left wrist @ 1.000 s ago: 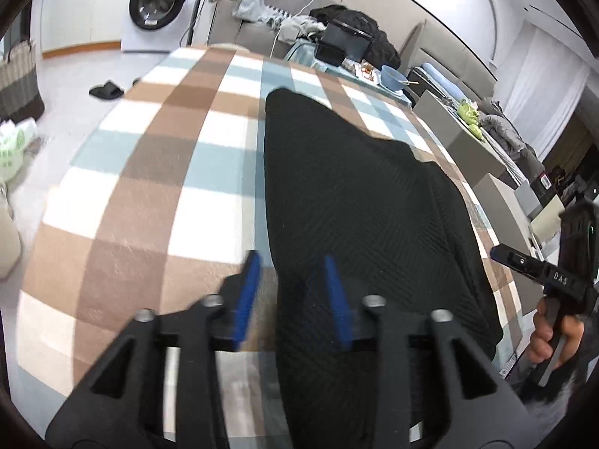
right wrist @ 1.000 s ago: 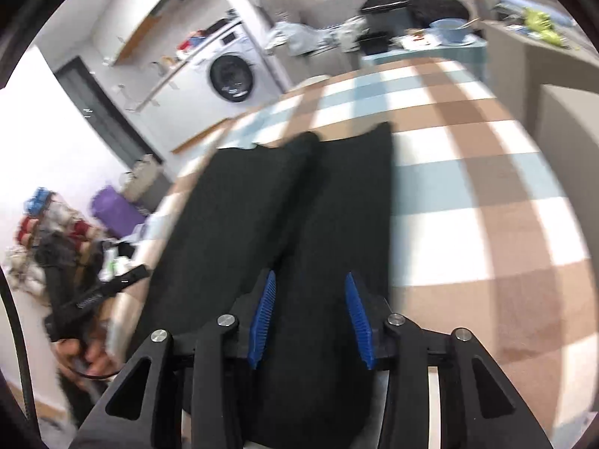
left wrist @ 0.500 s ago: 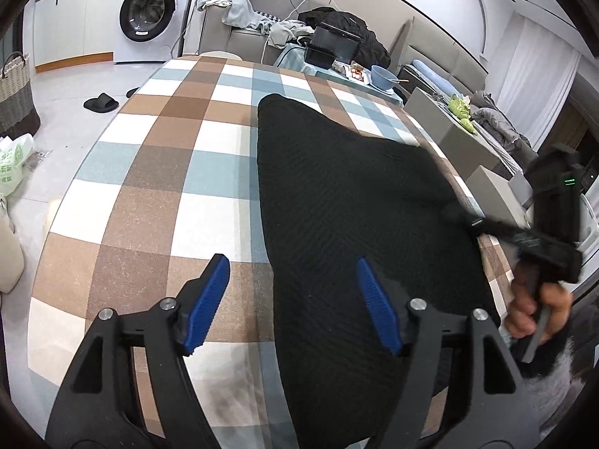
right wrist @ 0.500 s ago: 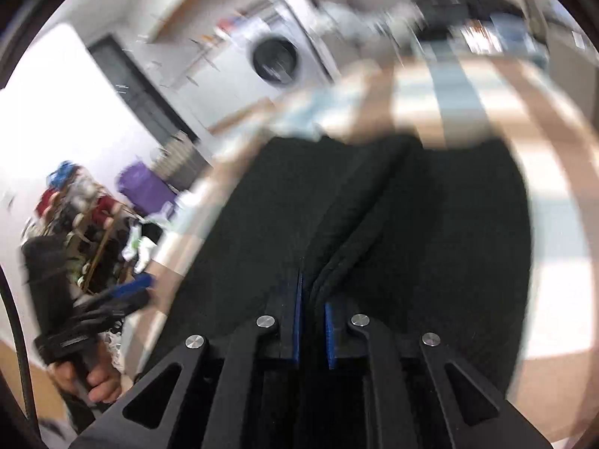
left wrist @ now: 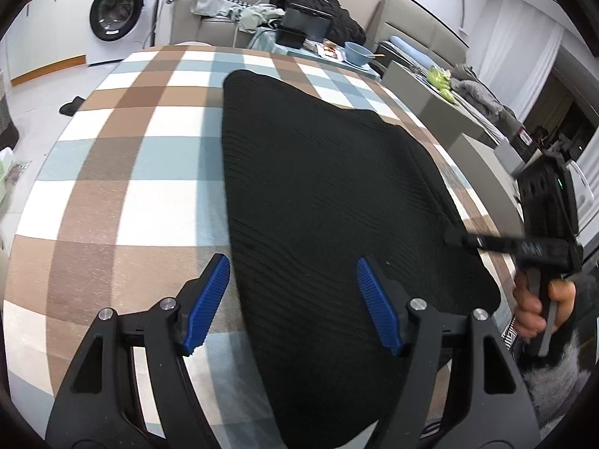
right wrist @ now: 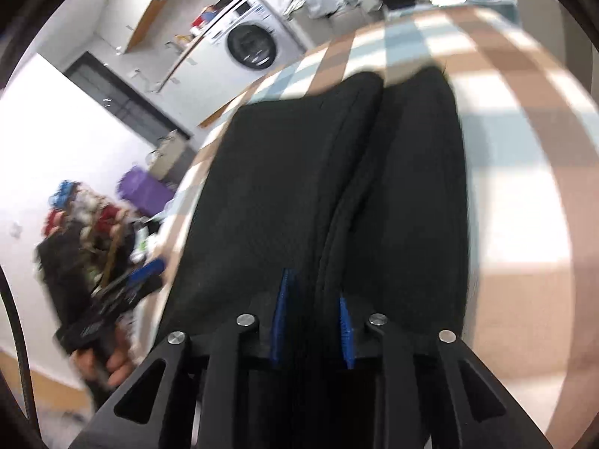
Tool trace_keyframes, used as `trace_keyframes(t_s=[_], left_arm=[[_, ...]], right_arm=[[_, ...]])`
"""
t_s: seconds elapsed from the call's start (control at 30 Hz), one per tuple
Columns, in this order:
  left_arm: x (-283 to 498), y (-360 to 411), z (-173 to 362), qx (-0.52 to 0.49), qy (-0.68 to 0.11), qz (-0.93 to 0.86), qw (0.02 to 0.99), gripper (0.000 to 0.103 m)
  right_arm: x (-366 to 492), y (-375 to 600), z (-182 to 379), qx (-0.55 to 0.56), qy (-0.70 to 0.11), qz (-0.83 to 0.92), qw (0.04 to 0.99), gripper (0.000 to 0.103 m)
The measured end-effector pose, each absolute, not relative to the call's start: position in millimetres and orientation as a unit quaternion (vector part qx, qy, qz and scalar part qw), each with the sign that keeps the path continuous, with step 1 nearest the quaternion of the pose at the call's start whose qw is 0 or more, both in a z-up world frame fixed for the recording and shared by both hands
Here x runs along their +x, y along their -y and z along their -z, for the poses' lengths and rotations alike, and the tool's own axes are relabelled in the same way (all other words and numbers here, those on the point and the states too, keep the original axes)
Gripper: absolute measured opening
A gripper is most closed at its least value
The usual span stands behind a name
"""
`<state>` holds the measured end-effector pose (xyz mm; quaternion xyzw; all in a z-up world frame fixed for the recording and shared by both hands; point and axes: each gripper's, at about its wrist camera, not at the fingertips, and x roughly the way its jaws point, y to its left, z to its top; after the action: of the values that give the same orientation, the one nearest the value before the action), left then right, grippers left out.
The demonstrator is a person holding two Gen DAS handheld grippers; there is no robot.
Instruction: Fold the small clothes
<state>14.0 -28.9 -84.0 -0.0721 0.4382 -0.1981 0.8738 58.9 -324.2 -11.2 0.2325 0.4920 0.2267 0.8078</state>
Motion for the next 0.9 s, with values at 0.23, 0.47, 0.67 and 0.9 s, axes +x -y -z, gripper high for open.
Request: trace_keyframes(t_s=[0.23, 0.47, 0.67, 0.9], left_arm=[[-3, 47, 84, -0.036, -0.442, 0.235, 0.865, 0.068], [-24, 53, 81, -0.019, -0.445, 0.247, 0.861, 0.068], [-42, 66, 80, -0.003, -0.443, 0.270, 0.855, 0.068], [-55, 78, 99, 0.047, -0.461, 0.268, 0.845, 0.068]], right_arm=[[13, 331, 1, 0.234, -0.448, -0.241, 0.828, 0.011], [12, 331, 6, 0.195, -0.478, -0.206, 0.831, 0.012], [7, 324, -4, 0.210, -0.450, -0.246, 0.833, 0.018], [14, 329, 5, 0.213, -0.470, -0.233, 0.824, 0.025]])
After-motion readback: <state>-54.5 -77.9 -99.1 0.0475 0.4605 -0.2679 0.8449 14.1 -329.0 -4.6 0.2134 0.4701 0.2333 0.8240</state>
